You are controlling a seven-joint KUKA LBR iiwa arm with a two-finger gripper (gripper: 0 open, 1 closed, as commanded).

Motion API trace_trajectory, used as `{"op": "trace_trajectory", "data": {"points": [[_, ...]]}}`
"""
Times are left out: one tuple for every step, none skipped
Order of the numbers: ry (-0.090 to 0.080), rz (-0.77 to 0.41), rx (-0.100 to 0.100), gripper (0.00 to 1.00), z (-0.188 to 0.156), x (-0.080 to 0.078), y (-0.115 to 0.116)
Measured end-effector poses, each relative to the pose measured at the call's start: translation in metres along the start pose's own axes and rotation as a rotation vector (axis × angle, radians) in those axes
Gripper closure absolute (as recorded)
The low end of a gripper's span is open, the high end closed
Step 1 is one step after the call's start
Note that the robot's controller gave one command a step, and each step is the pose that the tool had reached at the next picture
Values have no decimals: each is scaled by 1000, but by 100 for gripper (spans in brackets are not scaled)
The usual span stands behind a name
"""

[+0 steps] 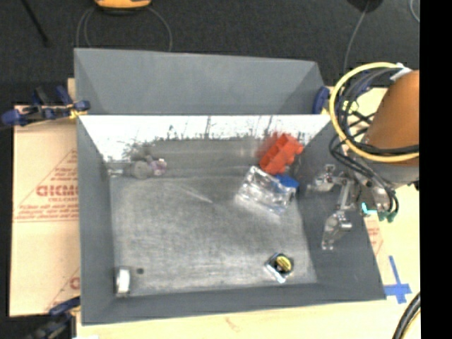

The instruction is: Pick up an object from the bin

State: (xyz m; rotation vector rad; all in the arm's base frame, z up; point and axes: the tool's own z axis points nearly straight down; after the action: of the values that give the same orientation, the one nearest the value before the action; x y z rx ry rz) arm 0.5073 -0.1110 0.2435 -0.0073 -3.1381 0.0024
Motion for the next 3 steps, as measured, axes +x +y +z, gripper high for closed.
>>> {"op": "trace_trajectory", "data": {"points": [[-16,-81,2,0,171,18,-17],[-26,-43,5,0,169,26,26],[-27,-45,6,100,168,26,25]]}}
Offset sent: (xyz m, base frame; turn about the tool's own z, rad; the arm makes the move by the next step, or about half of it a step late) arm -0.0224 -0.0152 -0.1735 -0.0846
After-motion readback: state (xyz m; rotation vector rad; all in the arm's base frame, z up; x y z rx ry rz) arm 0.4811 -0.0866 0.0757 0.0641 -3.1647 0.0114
